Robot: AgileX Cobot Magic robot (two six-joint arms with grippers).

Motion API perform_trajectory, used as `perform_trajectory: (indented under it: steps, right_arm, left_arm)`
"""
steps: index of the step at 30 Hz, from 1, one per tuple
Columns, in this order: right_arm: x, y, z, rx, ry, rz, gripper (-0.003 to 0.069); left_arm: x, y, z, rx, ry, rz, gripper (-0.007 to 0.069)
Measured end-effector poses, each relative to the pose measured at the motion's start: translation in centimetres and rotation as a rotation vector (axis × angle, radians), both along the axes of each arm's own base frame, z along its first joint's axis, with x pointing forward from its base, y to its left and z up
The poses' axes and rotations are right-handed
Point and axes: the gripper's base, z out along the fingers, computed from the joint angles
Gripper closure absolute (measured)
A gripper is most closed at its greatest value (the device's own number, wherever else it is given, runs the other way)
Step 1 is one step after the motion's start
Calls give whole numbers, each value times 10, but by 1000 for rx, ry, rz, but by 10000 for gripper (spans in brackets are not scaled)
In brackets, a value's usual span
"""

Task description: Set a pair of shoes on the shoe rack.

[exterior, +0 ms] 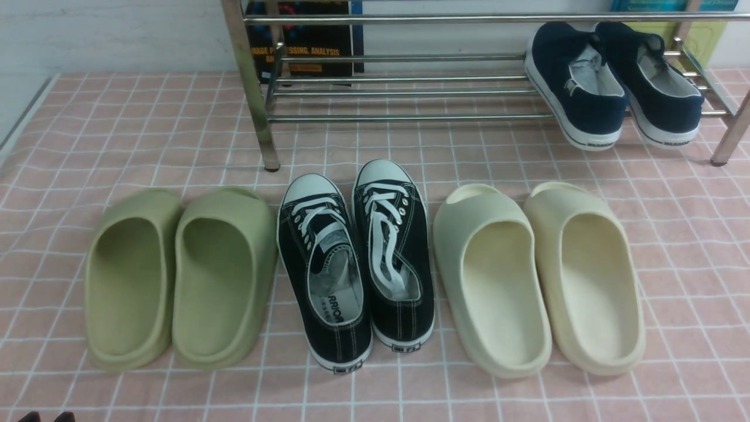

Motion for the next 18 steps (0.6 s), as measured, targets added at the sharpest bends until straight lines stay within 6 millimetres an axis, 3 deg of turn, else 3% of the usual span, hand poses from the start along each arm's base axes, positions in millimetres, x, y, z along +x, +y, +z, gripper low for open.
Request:
perform_trajectory:
  steps: [3, 4, 8, 18]
  right_arm:
    - [-10, 1, -50, 69, 87, 1, 667]
    - [-12, 1, -52, 72, 88, 1, 667]
    - [-21, 1, -100, 95, 156, -4, 667]
    - [-24, 1, -139, 114, 206, -13, 663]
  left_arm:
    - [0, 0, 0, 0, 0, 0, 384]
    - [0, 0, 0, 0, 0, 0, 384]
    - [0, 0, 0, 0, 0, 0, 384]
    - [0, 0, 0, 0, 0, 0, 384]
